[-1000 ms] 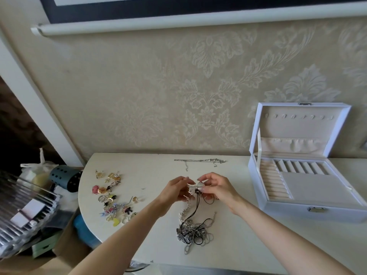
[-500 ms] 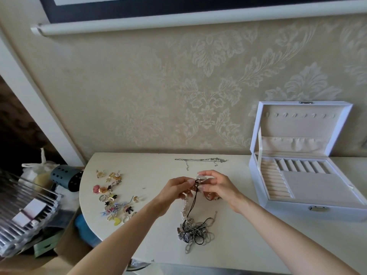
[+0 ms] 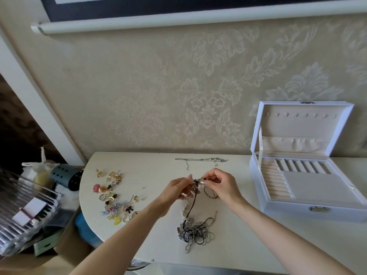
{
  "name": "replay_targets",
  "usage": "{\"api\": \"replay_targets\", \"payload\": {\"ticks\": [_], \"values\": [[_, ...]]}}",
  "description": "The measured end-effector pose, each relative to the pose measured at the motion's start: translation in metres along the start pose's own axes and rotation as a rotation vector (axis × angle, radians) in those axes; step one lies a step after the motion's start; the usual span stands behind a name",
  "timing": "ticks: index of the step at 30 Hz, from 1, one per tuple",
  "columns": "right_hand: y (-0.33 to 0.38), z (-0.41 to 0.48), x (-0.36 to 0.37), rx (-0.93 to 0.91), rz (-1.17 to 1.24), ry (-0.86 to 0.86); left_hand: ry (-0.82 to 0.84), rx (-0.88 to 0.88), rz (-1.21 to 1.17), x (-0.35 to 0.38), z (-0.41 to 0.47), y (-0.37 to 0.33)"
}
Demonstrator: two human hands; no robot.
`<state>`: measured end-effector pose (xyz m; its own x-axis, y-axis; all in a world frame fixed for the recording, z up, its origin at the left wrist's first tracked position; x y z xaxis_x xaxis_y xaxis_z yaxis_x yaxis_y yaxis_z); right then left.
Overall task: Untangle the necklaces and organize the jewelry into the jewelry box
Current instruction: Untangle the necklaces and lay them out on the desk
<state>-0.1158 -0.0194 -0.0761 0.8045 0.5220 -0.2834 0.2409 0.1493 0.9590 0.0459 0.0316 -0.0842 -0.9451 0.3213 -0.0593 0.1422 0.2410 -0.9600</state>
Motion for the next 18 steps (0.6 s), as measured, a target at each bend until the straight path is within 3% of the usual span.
{"api": "replay_targets", "payload": {"ticks": [10, 18], "values": [[-0.004, 0.006, -0.008, 0.048, 0.079, -0.065, 0.028, 0.064, 0.097, -0.004, -0.002, 0.002], [-0.011, 0.003, -0.010, 0.138, 0.112, -0.097, -0.005, 0.156, -0.063, -0.008, -0.005, 0.003]]}}
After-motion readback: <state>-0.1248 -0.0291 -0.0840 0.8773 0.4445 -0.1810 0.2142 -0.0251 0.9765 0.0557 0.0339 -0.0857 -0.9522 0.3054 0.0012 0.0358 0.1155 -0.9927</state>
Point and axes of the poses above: each hand's wrist, its own z-axis towards the middle knuckle, its own x-axis out of the palm, y = z × x, the point moved 3 cm from there along z, towards the middle knuckle, and after that the axes turned 15 degrees about y, right-handed, at the moved point
